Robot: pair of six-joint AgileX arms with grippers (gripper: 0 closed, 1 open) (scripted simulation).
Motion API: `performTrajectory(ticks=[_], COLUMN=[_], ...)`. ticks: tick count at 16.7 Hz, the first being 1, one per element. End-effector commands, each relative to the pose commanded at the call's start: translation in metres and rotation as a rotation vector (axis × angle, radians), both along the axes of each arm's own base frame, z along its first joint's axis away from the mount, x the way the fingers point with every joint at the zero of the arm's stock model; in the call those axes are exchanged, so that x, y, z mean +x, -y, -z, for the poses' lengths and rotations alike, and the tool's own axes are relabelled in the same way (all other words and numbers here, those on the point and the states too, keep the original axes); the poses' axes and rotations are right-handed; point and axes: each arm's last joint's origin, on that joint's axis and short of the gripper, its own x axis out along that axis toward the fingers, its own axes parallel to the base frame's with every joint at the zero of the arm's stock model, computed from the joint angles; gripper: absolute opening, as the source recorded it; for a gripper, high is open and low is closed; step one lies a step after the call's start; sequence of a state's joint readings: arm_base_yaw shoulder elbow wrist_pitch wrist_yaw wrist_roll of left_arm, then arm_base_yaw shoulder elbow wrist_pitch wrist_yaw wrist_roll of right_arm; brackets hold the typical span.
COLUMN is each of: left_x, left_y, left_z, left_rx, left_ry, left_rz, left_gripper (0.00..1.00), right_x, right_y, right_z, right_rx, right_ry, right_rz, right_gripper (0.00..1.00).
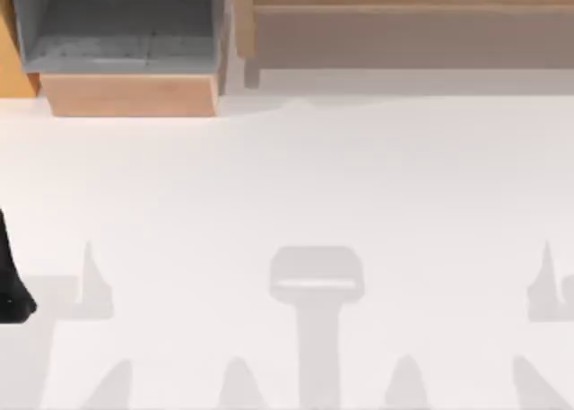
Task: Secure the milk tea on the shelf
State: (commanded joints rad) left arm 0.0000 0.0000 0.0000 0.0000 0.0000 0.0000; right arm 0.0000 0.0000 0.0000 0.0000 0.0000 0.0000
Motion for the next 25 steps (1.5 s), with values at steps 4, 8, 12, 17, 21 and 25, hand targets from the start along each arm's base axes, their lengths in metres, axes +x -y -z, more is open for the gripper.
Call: performTrajectory(ticks=[4,8,12,17,21,25], left_x=[0.000,0.000,0.000,0.000,0.000,0.000], left_y=[0.000,0.000,0.000,0.000,0.000,0.000], left_z=[0.000,0.000,0.000,0.000,0.000,0.000], left_rx=[0.000,0.000,0.000,0.000,0.000,0.000], left_ry=[0.000,0.000,0.000,0.000,0.000,0.000], left_rz=[0.000,0.000,0.000,0.000,0.000,0.000], left_gripper=[1.00,1.00,1.00,1.00,1.00,1.00], right_x=[0.001,0.012,0.037,0.071,0.080,0.071], right_y=[0.001,0.012,0.037,0.096,0.152,0.192], right_z=[-0.004,-0.021,-0.034,-0.022,0.013,0.053], right_rx=[-0.003,-0.026,-0.058,-0.072,-0.052,-0.023], right_ry=[0.009,0.033,0.017,-0.042,-0.082,-0.100], right_rz=[-0.001,0.004,0.016,0.026,0.025,0.021], right_gripper=[1.00,1.00,1.00,1.00,1.00,1.00])
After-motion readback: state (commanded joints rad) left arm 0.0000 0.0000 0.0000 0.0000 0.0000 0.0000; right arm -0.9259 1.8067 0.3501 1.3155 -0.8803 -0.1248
